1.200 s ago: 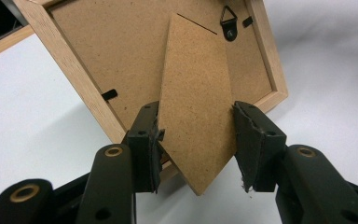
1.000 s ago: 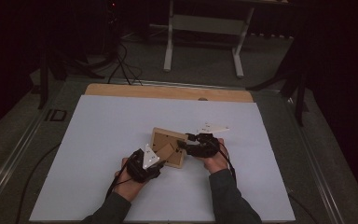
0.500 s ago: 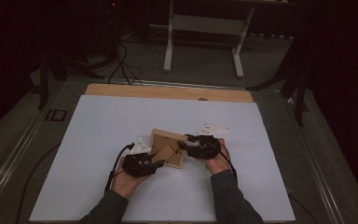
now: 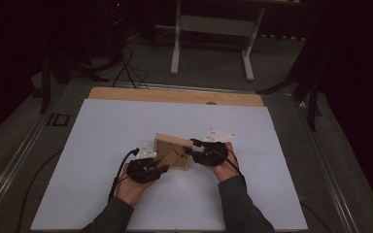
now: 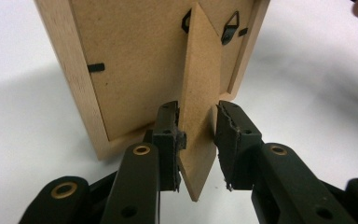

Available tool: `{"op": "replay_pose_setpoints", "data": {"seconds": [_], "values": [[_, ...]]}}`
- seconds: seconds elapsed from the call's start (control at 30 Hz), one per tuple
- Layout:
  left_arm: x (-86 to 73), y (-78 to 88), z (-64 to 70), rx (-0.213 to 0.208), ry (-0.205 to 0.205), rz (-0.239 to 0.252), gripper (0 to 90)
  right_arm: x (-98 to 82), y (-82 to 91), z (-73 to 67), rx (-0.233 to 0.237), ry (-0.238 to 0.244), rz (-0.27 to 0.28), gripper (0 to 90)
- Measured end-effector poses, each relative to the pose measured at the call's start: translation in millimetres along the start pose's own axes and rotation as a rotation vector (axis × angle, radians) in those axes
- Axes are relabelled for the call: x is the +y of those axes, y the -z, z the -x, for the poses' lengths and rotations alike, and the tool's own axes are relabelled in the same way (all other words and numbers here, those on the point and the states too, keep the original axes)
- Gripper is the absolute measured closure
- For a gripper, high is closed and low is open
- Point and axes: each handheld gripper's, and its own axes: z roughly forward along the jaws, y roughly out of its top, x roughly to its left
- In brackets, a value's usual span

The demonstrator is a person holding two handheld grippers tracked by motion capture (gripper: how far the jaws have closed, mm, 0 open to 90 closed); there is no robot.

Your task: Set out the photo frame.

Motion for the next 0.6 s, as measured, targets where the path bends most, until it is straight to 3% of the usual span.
{"op": "replay_pose_setpoints", "data": {"seconds": [0.13,0.4,0.6], "values": [[-0.2,-0.1,-4.6,0.024,0.014,0.005,70.9,4.5,-4.4,-2.2,-0.006,0.026,-0.007,56.9],[1.4,-3.4,-13.5,0.071,0.033,0.009,71.6,10.5,-10.5,-2.5,0.005,0.026,-0.012,55.2],[5.4,-6.5,-14.8,0.087,0.017,0.01,72.5,12.7,-14.1,1.7,0.001,0.006,-0.011,54.0]]}}
